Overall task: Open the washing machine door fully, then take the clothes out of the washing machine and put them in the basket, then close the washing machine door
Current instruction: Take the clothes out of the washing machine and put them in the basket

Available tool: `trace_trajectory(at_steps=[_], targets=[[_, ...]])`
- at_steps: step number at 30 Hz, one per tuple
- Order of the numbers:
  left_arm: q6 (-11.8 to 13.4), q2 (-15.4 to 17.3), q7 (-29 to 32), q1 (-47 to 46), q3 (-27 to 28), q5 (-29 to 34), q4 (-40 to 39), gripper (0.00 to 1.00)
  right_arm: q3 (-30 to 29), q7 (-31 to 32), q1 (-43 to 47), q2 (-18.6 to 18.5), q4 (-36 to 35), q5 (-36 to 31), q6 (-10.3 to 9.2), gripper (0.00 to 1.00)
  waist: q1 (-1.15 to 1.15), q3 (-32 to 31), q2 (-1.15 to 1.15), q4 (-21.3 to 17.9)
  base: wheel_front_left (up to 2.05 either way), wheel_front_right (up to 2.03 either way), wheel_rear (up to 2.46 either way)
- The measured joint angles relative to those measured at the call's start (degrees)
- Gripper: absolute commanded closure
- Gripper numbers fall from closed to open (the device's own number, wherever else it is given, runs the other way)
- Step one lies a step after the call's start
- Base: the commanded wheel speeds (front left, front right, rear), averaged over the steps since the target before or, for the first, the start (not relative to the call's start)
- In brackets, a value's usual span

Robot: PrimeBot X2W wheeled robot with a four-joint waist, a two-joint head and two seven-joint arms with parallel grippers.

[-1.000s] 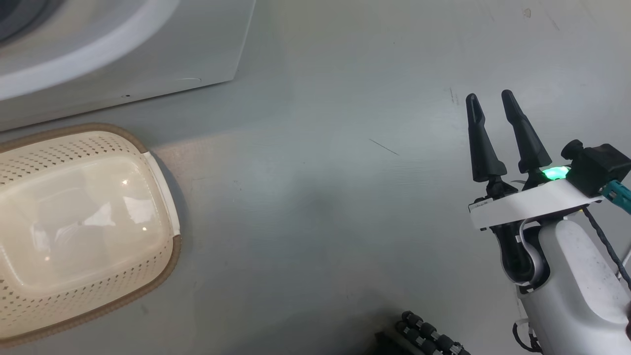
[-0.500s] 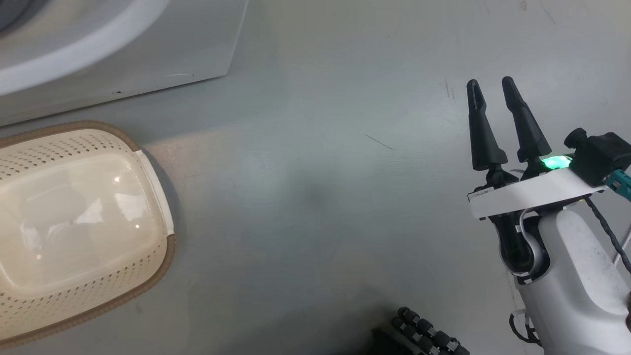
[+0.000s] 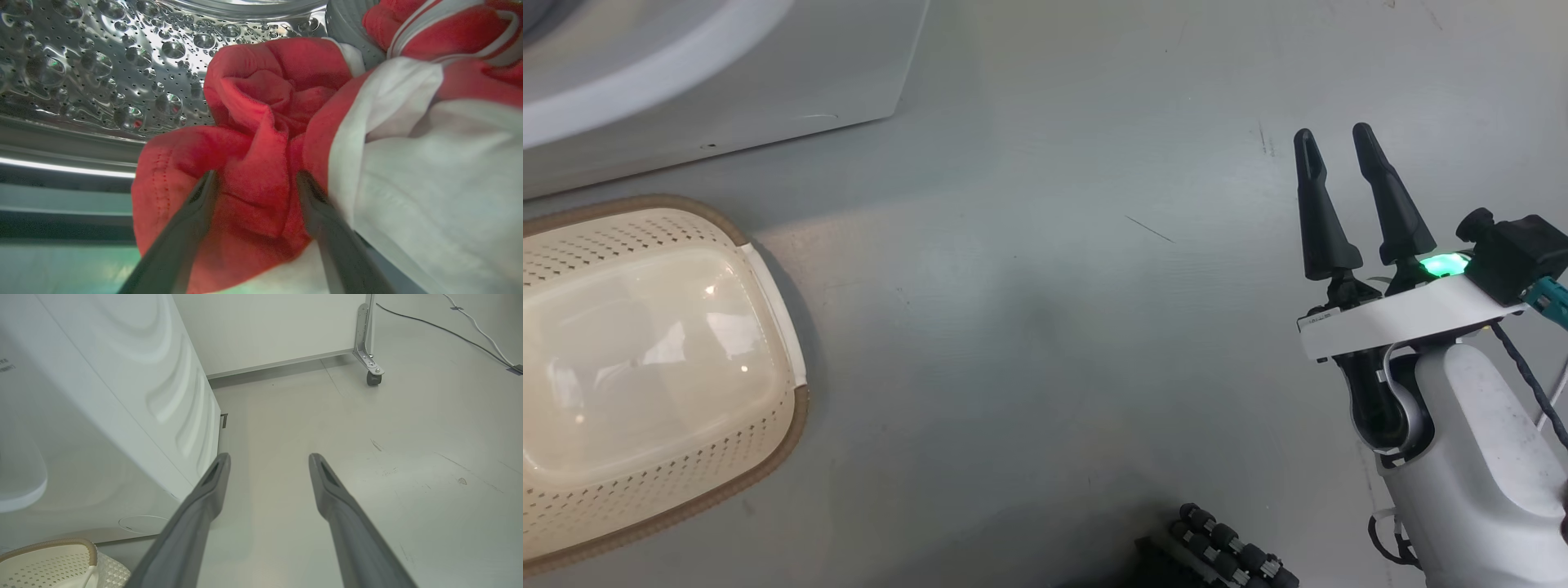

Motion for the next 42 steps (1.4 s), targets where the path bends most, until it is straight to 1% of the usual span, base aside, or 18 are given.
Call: trace_trajectory(at_steps=[1,2,8,12,15,23,31,32,36,42], targets=[[0.0,0.0,0.0,-0.2,0.0,0.1,0.2,0.67,0.0,0.0,-0.1,0.0,0.0,0.0,0.00,0.00,0.00,0.0,0.00,0.0,0.00,0.00,0.00],[0.0,0.0,0.0,-0.3,-0.1,0.2,0.3,1.00,0.0,0.0,-0.1,0.0,0.0,0.0,0.00,0.00,0.00,0.0,0.00,0.1,0.00,0.00,0.00],[0.0,0.0,-0.2,-0.5,-0.2,0.2,1.2,1.00,0.4,0.0,-0.2,-0.2,0.2,-0.1,0.00,0.00,0.00,-0.2,0.00,0.3,0.00,0.00,0.00],[0.1,-0.3,-1.7,-0.5,-0.2,0.2,2.4,1.00,0.4,0.0,-0.2,-0.5,0.6,-0.7,0.00,0.00,0.00,-0.8,0.00,0.6,0.00,0.00,0.00],[0.1,-0.4,-3.2,-0.5,-0.2,0.2,2.6,1.00,0.4,0.0,-0.2,-0.8,0.8,-1.0,0.00,0.00,0.00,-1.4,0.00,0.9,0.00,0.00,0.00],[0.6,-2.0,-8.3,-0.5,-0.1,-0.4,3.0,1.00,0.2,0.0,-0.2,-0.9,1.0,-1.5,0.00,0.00,0.00,-3.6,0.00,1.8,0.00,0.00,0.00],[0.6,-5.0,-13.7,0.3,-0.1,-2.8,3.5,1.00,-0.7,0.0,-0.2,-1.2,1.2,-2.0,0.00,0.00,0.00,-6.2,0.00,2.8,0.00,0.00,0.00],[0.6,-6.0,-15.3,1.4,-0.1,-3.4,3.5,1.00,-0.8,0.0,-0.1,-1.3,1.3,-2.1,0.00,0.00,-0.01,-7.0,0.00,3.2,0.00,0.00,0.00],[0.4,-7.6,-18.6,4.1,-0.4,-4.0,4.0,1.00,-1.6,0.0,0.1,-1.4,1.5,-2.6,0.00,0.00,0.00,-8.9,0.00,3.9,0.00,0.00,0.00],[-0.7,-10.5,-24.0,7.3,-0.5,-6.5,4.3,1.00,-2.6,0.0,1.5,-2.0,2.1,-3.2,0.00,0.00,-0.01,-12.1,0.00,5.4,0.00,0.00,0.00]])
